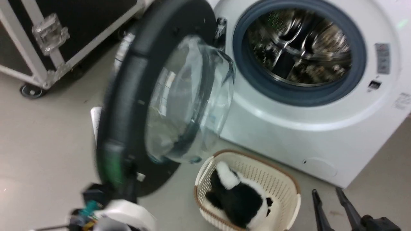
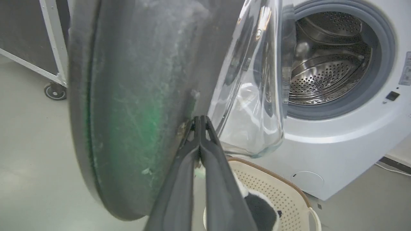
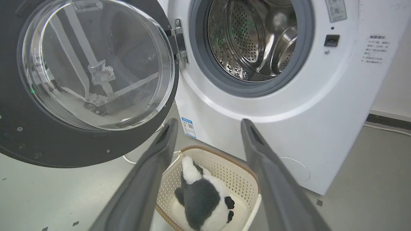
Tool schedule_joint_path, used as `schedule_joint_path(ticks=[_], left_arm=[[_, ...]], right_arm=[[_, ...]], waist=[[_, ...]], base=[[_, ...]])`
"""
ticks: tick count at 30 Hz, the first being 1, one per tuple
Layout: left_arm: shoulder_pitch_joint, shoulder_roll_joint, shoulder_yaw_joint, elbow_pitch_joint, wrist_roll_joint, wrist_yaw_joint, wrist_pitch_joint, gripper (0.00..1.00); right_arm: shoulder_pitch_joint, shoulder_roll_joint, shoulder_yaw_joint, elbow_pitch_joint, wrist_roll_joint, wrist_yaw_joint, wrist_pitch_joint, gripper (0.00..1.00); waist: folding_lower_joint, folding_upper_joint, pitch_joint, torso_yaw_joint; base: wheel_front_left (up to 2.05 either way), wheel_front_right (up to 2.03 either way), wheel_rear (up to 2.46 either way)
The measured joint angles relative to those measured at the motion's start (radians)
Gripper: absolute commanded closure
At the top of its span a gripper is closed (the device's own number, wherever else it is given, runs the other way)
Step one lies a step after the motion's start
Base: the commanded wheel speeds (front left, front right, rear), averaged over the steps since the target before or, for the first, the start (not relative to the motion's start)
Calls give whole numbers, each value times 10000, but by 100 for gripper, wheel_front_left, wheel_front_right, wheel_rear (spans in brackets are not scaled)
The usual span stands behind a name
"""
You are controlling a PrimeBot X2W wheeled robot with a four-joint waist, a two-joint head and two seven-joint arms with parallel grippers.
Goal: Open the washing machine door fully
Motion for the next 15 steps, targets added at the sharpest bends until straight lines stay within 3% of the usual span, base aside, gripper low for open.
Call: schedule_joint_path(ticks=[15], left_arm=[[-2157, 1375, 2008, 1475, -1083, -104, -12, 100]], right_arm=[[-349, 0, 134, -104, -993, 0, 2, 0]], waist=[[4, 0, 2060, -106]], base=[[0, 0, 0]])
